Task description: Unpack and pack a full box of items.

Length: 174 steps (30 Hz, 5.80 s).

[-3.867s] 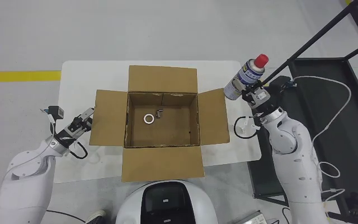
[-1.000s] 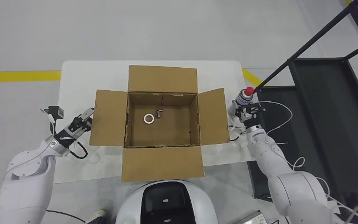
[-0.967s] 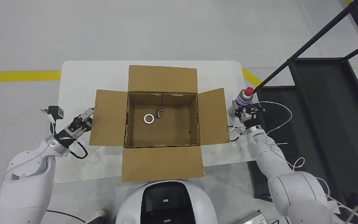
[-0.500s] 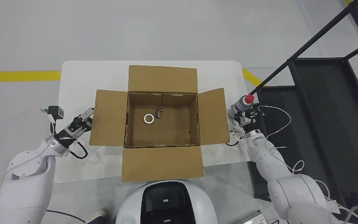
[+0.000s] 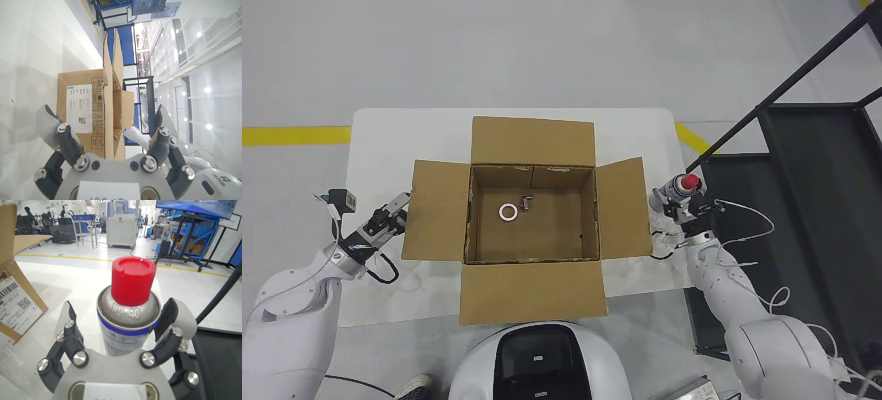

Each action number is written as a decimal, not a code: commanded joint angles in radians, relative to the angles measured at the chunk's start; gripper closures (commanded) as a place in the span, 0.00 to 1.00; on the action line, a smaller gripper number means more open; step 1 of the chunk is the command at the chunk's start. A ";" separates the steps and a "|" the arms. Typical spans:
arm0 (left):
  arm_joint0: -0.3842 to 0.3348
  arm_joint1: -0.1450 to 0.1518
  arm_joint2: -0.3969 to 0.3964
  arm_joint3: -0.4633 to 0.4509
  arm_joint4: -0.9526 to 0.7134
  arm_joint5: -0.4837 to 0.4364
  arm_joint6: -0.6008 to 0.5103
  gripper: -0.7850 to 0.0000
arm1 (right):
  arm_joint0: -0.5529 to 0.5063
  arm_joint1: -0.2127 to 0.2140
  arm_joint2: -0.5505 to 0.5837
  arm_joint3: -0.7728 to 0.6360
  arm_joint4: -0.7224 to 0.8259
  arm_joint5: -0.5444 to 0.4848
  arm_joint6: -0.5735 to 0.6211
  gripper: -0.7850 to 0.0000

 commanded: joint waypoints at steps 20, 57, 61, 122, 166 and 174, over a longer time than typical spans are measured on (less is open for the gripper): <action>0.000 0.000 0.000 0.000 0.000 0.000 0.000 0.00 | -0.259 0.115 0.149 -0.612 -0.018 -0.017 0.106 0.00; 0.000 0.000 0.000 0.000 0.000 0.000 0.000 0.00 | -0.592 0.149 0.353 -1.373 0.281 -0.180 0.813 0.00; 0.000 0.000 0.000 0.000 0.000 0.000 0.000 0.00 | -0.641 0.153 0.356 -1.476 0.312 -0.222 0.930 0.00; 0.000 0.000 0.000 0.000 0.000 0.000 0.000 0.00 | -0.565 0.148 0.021 -1.681 0.317 -0.280 1.395 0.00; 0.000 0.000 0.000 0.000 0.000 0.000 0.000 0.00 | -0.565 0.148 0.021 -1.681 0.317 -0.280 1.395 0.00; 0.000 0.000 0.000 0.000 0.000 0.000 0.000 0.00 | -0.565 0.148 0.021 -1.681 0.317 -0.280 1.395 0.00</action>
